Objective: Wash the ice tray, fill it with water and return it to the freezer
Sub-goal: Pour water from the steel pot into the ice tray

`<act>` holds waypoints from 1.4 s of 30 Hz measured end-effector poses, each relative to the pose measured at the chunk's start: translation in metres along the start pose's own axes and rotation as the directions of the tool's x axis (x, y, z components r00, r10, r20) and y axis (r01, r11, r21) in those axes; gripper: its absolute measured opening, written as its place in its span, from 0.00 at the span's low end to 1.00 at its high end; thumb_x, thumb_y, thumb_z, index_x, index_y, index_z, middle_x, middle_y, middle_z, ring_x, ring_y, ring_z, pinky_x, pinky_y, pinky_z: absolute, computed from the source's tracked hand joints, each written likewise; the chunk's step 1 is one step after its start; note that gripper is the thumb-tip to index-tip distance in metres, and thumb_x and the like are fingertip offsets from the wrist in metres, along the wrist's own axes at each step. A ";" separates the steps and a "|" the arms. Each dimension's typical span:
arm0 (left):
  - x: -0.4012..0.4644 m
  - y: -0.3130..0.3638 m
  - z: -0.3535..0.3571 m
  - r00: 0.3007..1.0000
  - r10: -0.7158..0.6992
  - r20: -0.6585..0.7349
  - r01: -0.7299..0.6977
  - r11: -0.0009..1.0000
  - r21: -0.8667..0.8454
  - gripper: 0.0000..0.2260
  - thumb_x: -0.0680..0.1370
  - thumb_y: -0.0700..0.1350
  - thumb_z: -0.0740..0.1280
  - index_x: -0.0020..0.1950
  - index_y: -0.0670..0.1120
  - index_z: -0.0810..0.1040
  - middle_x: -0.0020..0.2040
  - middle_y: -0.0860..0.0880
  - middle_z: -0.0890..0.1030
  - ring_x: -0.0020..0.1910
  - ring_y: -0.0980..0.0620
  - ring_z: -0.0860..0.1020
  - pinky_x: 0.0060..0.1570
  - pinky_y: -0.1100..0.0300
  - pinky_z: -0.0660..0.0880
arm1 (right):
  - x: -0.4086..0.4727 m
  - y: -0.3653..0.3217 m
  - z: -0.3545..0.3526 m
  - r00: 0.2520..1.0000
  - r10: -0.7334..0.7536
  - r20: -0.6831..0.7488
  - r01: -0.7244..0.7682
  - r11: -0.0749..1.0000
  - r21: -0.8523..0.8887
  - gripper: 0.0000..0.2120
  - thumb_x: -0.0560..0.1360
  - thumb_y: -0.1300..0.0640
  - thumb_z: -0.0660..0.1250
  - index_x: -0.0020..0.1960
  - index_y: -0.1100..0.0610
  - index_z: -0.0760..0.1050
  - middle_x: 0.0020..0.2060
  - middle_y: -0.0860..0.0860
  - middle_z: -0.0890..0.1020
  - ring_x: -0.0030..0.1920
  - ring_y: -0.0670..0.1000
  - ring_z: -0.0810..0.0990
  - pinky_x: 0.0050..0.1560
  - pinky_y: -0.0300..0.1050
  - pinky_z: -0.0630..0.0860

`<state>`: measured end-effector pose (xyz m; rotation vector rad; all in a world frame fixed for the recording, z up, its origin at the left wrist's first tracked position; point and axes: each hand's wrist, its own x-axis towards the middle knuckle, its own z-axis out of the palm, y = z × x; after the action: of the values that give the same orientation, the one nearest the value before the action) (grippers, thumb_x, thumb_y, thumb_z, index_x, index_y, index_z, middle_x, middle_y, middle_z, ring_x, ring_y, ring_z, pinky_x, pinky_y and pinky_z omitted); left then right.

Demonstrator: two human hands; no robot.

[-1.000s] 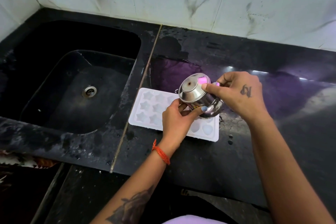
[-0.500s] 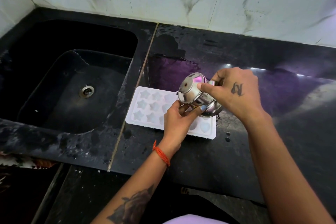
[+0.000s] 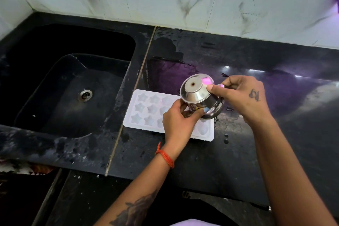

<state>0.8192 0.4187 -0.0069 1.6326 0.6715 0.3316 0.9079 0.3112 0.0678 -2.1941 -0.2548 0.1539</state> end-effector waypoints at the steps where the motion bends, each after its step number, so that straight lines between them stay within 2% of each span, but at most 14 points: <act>1: 0.000 0.001 0.001 1.000 -0.002 0.012 0.002 1.000 0.000 0.18 0.65 0.51 0.78 0.52 0.49 0.79 0.47 0.53 0.85 0.46 0.58 0.83 0.51 0.56 0.79 | -0.001 0.000 -0.001 1.000 0.002 -0.010 -0.002 1.000 -0.001 0.14 0.61 0.41 0.75 0.32 0.51 0.79 0.27 0.50 0.82 0.34 0.53 0.82 0.43 0.58 0.80; 6: 0.000 -0.001 0.008 0.996 -0.056 0.075 0.063 0.993 -0.101 0.20 0.66 0.48 0.78 0.55 0.45 0.79 0.49 0.50 0.85 0.47 0.57 0.83 0.53 0.54 0.79 | -0.006 -0.005 -0.008 0.998 -0.048 -0.045 0.043 0.994 -0.100 0.13 0.65 0.45 0.75 0.32 0.54 0.79 0.28 0.49 0.82 0.34 0.50 0.81 0.44 0.53 0.80; 12: -0.005 -0.006 0.018 0.987 -0.096 0.131 0.119 0.975 -0.185 0.19 0.68 0.46 0.78 0.55 0.45 0.79 0.50 0.50 0.85 0.49 0.55 0.83 0.56 0.52 0.78 | -0.010 -0.008 -0.011 0.991 -0.122 -0.050 0.104 0.958 -0.266 0.14 0.66 0.44 0.73 0.32 0.54 0.78 0.27 0.48 0.80 0.32 0.49 0.79 0.41 0.51 0.78; 18: -0.007 -0.008 0.021 0.980 -0.102 0.170 0.142 0.960 -0.241 0.23 0.66 0.49 0.77 0.57 0.43 0.78 0.51 0.49 0.85 0.50 0.53 0.83 0.57 0.48 0.77 | -0.011 -0.012 -0.012 0.988 -0.150 -0.038 0.128 0.927 -0.352 0.15 0.68 0.43 0.72 0.31 0.52 0.75 0.27 0.48 0.79 0.33 0.50 0.79 0.41 0.47 0.76; 24: -0.010 -0.006 0.023 0.972 -0.108 0.207 0.165 0.946 -0.278 0.18 0.70 0.43 0.75 0.58 0.43 0.78 0.51 0.48 0.85 0.50 0.54 0.83 0.59 0.48 0.77 | -0.011 -0.013 -0.014 0.983 -0.182 -0.026 0.155 0.896 -0.416 0.18 0.70 0.42 0.70 0.28 0.48 0.69 0.28 0.48 0.78 0.35 0.50 0.79 0.39 0.42 0.71; 29: -0.011 -0.003 0.026 0.972 -0.115 0.206 0.174 0.940 -0.295 0.17 0.71 0.41 0.75 0.58 0.42 0.78 0.51 0.47 0.84 0.49 0.55 0.83 0.58 0.50 0.77 | -0.012 -0.014 -0.016 0.983 -0.184 -0.029 0.154 0.891 -0.427 0.17 0.70 0.42 0.70 0.28 0.48 0.69 0.28 0.49 0.79 0.35 0.50 0.78 0.38 0.41 0.69; 32: -0.013 -0.001 0.027 0.980 -0.104 0.171 0.150 0.948 -0.281 0.16 0.70 0.41 0.75 0.56 0.42 0.78 0.50 0.48 0.85 0.48 0.55 0.83 0.56 0.52 0.78 | -0.012 -0.012 -0.019 0.986 -0.166 -0.028 0.142 0.909 -0.392 0.16 0.69 0.42 0.70 0.29 0.50 0.72 0.26 0.47 0.78 0.31 0.47 0.77 0.37 0.41 0.71; 34: -0.014 0.001 0.028 0.989 -0.080 0.128 0.108 0.967 -0.231 0.15 0.69 0.42 0.76 0.54 0.44 0.79 0.47 0.52 0.85 0.46 0.59 0.83 0.52 0.59 0.78 | -0.011 -0.008 -0.021 0.988 -0.150 -0.032 0.132 0.940 -0.315 0.15 0.68 0.43 0.72 0.31 0.52 0.76 0.25 0.47 0.79 0.29 0.44 0.77 0.38 0.42 0.72; 36: -0.015 0.003 0.029 0.997 -0.039 0.069 0.048 0.991 -0.123 0.14 0.68 0.46 0.77 0.51 0.48 0.79 0.44 0.56 0.84 0.43 0.62 0.82 0.47 0.66 0.77 | -0.009 -0.001 -0.024 0.993 -0.112 -0.042 0.100 0.970 -0.221 0.13 0.67 0.45 0.74 0.32 0.54 0.78 0.27 0.48 0.80 0.33 0.47 0.80 0.41 0.47 0.77; 39: -0.014 0.006 0.031 1.000 0.017 0.005 -0.017 1.000 -0.007 0.16 0.67 0.50 0.78 0.51 0.49 0.80 0.44 0.56 0.84 0.44 0.60 0.83 0.46 0.64 0.77 | -0.006 0.011 -0.027 0.999 -0.024 -0.040 0.022 0.999 -0.048 0.13 0.63 0.45 0.75 0.31 0.54 0.79 0.28 0.49 0.82 0.35 0.51 0.82 0.45 0.56 0.80; 42: -0.014 0.009 0.034 0.999 0.034 0.003 -0.034 0.999 0.033 0.17 0.66 0.51 0.78 0.51 0.50 0.79 0.46 0.55 0.84 0.45 0.60 0.82 0.47 0.63 0.77 | -0.006 0.018 -0.030 0.999 0.002 -0.053 -0.001 1.000 0.020 0.14 0.61 0.43 0.75 0.31 0.53 0.79 0.27 0.50 0.82 0.34 0.53 0.82 0.44 0.58 0.80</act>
<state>0.8295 0.3828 -0.0019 1.6774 0.6515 0.3445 0.9104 0.2757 0.0709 -2.1753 -0.2211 0.0983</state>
